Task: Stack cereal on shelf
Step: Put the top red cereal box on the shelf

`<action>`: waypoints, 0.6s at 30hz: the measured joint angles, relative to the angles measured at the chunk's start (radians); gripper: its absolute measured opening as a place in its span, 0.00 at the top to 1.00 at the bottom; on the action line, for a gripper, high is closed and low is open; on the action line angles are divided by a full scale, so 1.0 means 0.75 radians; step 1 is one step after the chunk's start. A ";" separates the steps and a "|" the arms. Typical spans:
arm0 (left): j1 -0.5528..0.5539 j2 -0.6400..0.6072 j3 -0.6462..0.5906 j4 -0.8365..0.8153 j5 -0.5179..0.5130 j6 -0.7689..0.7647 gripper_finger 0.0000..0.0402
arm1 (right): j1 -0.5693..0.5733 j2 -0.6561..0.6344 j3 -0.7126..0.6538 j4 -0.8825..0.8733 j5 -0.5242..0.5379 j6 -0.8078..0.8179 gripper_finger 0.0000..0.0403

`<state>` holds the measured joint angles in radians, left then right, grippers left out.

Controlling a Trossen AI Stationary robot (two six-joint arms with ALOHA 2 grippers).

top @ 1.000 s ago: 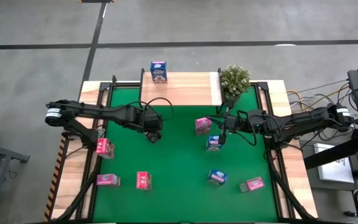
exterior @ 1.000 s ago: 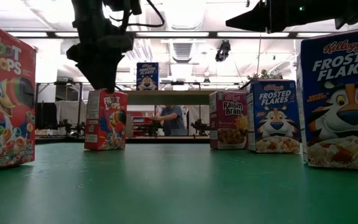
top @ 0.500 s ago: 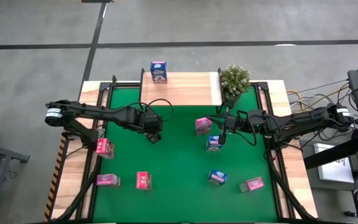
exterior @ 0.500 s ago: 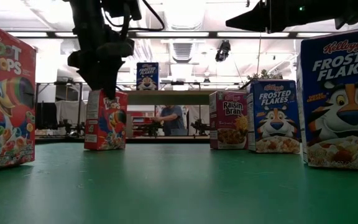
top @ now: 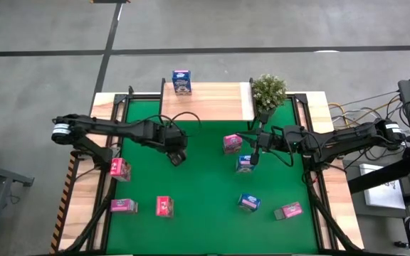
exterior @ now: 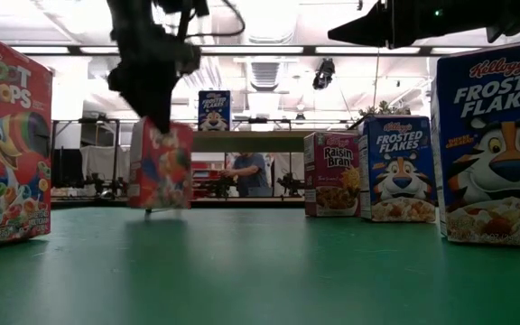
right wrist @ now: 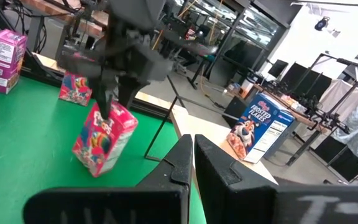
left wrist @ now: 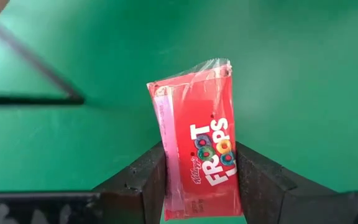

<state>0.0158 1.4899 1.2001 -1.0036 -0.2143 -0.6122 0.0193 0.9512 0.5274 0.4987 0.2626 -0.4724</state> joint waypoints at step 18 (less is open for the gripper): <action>0.171 0.117 0.655 0.138 -0.043 0.967 0.64 | 0.000 0.000 -0.001 -0.020 0.001 0.026 0.98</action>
<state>0.1443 1.5777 1.6912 -0.9004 -0.2464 0.1132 0.0193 0.9514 0.5270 0.4834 0.2630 -0.4530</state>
